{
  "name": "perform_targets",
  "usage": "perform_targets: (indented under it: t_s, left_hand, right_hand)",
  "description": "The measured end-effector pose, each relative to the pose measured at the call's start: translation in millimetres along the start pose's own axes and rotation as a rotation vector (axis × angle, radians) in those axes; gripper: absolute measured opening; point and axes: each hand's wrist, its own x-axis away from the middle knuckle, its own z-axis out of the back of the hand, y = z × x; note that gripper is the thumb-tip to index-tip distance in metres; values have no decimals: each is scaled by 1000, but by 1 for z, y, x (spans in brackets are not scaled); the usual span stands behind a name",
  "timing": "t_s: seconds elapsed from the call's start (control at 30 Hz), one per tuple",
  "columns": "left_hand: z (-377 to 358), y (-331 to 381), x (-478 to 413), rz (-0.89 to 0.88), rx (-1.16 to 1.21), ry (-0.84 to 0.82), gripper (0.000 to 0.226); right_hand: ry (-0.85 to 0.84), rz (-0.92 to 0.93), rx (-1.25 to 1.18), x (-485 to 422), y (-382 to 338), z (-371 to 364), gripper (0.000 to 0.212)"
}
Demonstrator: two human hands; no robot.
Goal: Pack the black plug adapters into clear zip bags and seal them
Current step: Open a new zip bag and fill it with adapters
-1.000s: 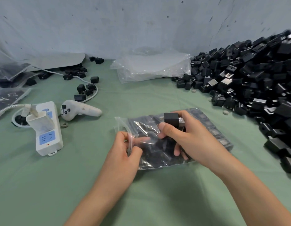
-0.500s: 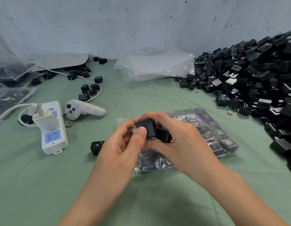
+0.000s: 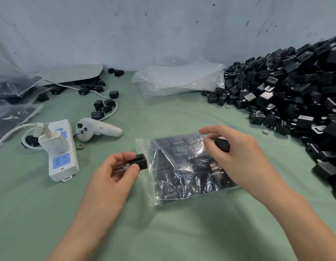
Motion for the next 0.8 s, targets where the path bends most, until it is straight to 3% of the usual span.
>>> perform_targets:
  t_s: [0.2, 0.37, 0.47, 0.53, 0.7, 0.8]
  left_hand:
    - [-3, -4, 7, -110, -340, -145, 33]
    - [-13, -1, 5, -35, -105, -85, 34]
    - [-21, 2, 7, 37, 54, -173, 39]
    - [-22, 2, 9, 40, 87, -260, 43]
    - [-14, -3, 8, 25, 108, -187, 48]
    - [-17, -2, 11, 63, 107, -273, 54]
  right_hand:
    - [-24, -29, 9, -1, 0, 1, 18]
    - [-59, -37, 34, 0, -1, 0, 17]
    - [-80, -43, 54, 2, -2, -3, 18]
    - [-87, -31, 61, 3, -2, -4, 20]
    - [-98, -16, 78, 3, -5, -4, 23]
    - [-116, -8, 81, 3, -8, -6, 23]
